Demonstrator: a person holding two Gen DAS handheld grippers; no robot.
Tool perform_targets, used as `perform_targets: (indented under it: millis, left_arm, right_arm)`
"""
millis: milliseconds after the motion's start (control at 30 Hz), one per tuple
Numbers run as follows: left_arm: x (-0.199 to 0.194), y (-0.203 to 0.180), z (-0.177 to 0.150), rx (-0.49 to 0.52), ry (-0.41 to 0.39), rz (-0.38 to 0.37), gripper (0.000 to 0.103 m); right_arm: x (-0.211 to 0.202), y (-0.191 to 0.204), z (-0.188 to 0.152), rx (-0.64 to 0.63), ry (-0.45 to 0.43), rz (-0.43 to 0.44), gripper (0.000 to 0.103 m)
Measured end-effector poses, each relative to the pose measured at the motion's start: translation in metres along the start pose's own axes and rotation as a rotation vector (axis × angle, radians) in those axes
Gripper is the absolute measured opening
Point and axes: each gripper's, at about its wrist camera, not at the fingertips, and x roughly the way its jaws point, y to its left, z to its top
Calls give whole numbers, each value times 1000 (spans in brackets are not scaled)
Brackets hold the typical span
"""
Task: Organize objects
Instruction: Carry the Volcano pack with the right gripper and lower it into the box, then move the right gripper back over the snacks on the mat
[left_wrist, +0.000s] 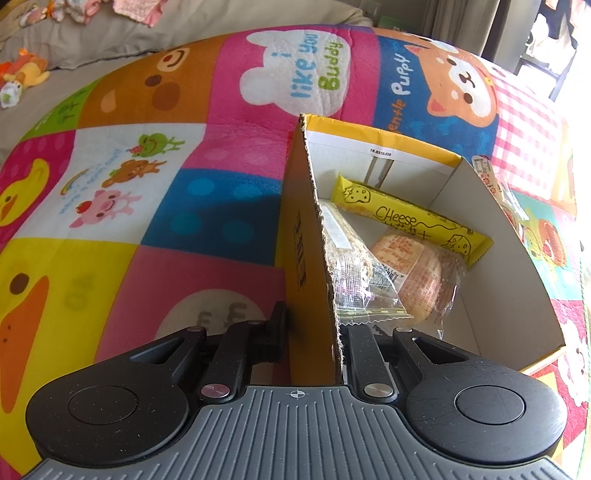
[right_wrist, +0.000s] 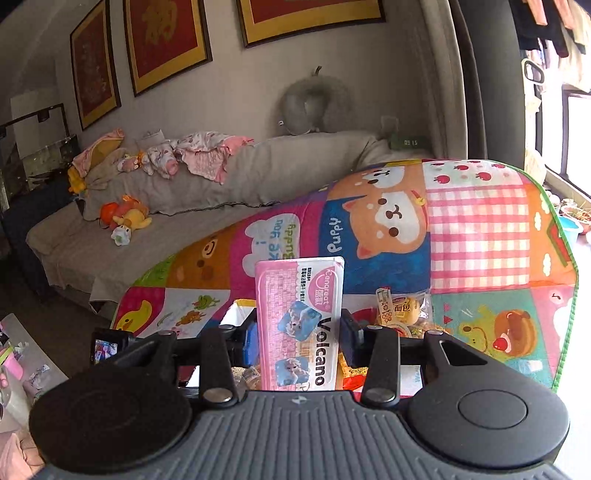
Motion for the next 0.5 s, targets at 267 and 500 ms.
perform_targets:
  millis: [267, 500]
  left_arm:
    - [0, -1, 0, 5, 0, 3, 16]
    - [0, 0, -1, 5, -5, -4, 16]
  right_arm:
    - [39, 11, 6, -36, 56, -12, 42]
    - [87, 20, 12, -36, 166, -22, 59]
